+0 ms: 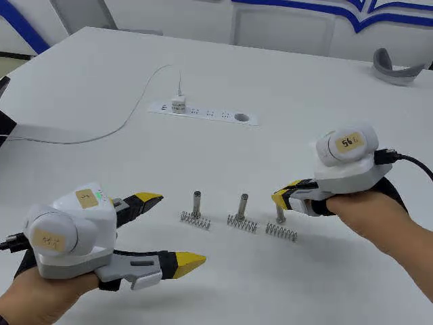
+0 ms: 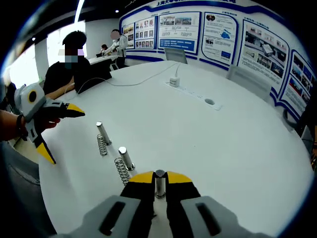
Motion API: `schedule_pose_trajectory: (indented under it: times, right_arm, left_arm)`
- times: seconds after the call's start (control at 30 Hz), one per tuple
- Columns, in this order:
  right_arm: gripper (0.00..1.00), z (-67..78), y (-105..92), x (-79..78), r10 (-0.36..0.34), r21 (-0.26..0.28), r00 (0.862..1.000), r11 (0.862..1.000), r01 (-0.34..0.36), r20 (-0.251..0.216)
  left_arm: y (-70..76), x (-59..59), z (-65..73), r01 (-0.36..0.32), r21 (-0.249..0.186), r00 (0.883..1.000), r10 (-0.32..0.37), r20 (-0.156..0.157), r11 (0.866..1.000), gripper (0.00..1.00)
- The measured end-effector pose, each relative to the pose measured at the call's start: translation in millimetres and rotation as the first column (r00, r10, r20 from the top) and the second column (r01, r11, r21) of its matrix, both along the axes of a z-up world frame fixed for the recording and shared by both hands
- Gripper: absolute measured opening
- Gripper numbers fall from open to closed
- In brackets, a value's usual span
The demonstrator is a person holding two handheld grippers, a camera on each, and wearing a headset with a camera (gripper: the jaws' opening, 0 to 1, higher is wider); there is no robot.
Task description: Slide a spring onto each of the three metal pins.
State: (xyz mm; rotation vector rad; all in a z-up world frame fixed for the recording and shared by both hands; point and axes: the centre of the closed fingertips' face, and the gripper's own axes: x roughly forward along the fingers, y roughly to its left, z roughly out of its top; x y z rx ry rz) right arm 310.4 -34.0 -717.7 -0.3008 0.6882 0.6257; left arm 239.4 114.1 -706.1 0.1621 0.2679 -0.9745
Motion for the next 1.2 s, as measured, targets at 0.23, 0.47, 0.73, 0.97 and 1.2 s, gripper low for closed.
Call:
schedule_pose_trajectory:
  times: [0.23,0.47,0.73,0.97,1.2]
  right_arm:
    - [0.09,0.8,-5.1,-5.9,-0.017,0.012,1.000,1.000,0.017,-0.004]
    - [0.09,1.8,-9.4,-11.0,-0.033,0.022,0.999,0.999,0.033,-0.011]
    - [0.09,1.5,-9.8,-11.7,-0.026,0.010,1.000,1.000,0.026,-0.011]
    - [0.09,-1.6,-12.1,-12.6,-0.027,0.009,0.999,1.000,0.027,-0.017]
    - [0.09,-2.5,-13.3,-12.7,-0.022,0.009,1.000,1.000,0.022,-0.013]
  left_arm:
    - [-1.3,-1.2,0.1,0.002,-0.003,1.000,-0.002,0.000,1.000,0.78]
    - [-1.2,-2.1,0.8,0.002,-0.004,1.000,-0.002,0.002,1.000,0.78]
    - [-1.6,-3.6,3.0,0.004,-0.004,1.000,-0.004,0.003,1.000,0.78]
    - [-1.1,-5.3,2.4,0.006,-0.001,1.000,-0.006,0.001,1.000,0.78]
    - [-2.1,-5.4,2.5,0.008,0.001,1.000,-0.008,0.002,1.000,0.78]
